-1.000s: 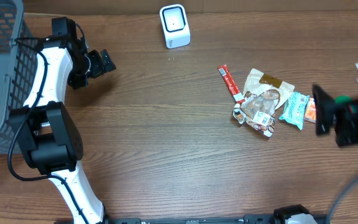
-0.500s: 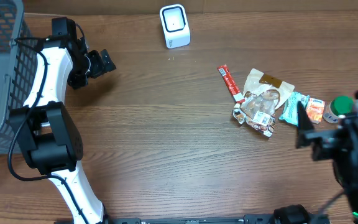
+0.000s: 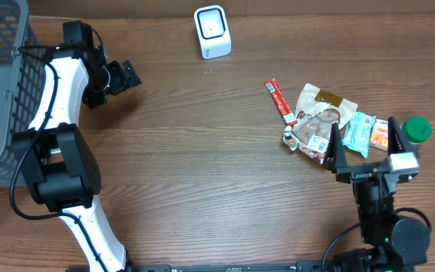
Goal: Scan the item barcode
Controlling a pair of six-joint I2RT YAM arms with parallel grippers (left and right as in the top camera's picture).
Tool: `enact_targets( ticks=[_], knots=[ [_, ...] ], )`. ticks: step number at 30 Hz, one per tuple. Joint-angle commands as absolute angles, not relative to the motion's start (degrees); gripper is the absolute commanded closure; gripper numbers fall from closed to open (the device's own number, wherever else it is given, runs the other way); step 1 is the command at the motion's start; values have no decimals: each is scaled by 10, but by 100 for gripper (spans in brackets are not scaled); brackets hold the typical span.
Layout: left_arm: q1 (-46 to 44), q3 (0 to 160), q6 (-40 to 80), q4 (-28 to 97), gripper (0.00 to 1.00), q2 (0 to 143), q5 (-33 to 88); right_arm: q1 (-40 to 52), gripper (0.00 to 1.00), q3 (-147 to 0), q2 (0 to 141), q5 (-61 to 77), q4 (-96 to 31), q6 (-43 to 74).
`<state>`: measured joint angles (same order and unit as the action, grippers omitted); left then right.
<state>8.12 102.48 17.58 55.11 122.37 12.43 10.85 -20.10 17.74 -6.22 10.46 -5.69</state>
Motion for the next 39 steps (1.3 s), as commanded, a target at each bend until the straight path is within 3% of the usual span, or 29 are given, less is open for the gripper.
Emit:
enact_targets(
  ticks=[1, 17, 31, 39],
  knots=[
    [74, 1037, 167, 550, 0, 1202, 130, 105, 0, -137, 155, -63, 158, -20],
    [78, 1037, 167, 550, 0, 1202, 130, 104, 0, -3, 33, -64, 185, 19],
    [77, 1037, 167, 550, 0, 1202, 129, 103, 0, -4, 1, -63, -43, 47],
    [78, 1037, 167, 550, 0, 1202, 130, 89, 0, -4, 1, -61, -42, 46]
  ],
)
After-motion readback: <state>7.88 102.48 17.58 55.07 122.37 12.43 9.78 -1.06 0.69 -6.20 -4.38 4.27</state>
